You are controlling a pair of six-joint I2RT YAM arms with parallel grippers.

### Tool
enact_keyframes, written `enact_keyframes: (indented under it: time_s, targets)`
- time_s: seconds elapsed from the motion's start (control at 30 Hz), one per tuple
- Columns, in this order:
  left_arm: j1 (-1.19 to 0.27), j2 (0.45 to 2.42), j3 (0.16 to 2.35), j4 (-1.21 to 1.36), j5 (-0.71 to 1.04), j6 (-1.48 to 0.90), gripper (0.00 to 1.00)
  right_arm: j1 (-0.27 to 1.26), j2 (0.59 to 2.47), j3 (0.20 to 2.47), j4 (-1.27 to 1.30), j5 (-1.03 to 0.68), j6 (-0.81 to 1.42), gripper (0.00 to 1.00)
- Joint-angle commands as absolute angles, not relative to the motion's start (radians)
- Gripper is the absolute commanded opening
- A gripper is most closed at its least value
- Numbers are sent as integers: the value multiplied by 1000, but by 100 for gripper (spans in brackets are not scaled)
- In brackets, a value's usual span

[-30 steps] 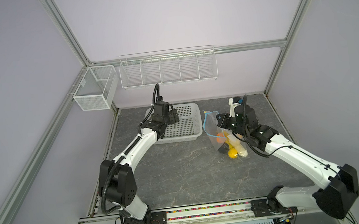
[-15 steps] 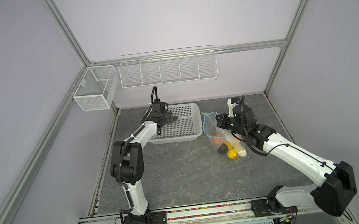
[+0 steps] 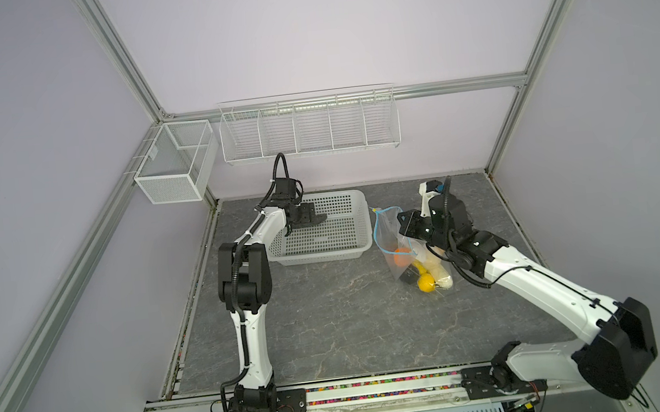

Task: Place the food in the zip-top bag and seal the zipper
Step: 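Lower the left gripper toward the dark grey eggplant's thick end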

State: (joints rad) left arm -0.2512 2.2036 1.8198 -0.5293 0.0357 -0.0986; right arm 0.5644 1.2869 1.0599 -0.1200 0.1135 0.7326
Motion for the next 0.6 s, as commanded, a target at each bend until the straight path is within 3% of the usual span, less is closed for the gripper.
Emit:
enact_keyframes:
  time_s: [0.0,0.57]
  targets:
    - [-241,2238,1878,-606,54,-66,88,559,1258,1049,-109,132,727,6]
    - [-237,2349,1996,-656,146,-67,88,558,1259,1049,-112,127,738,6]
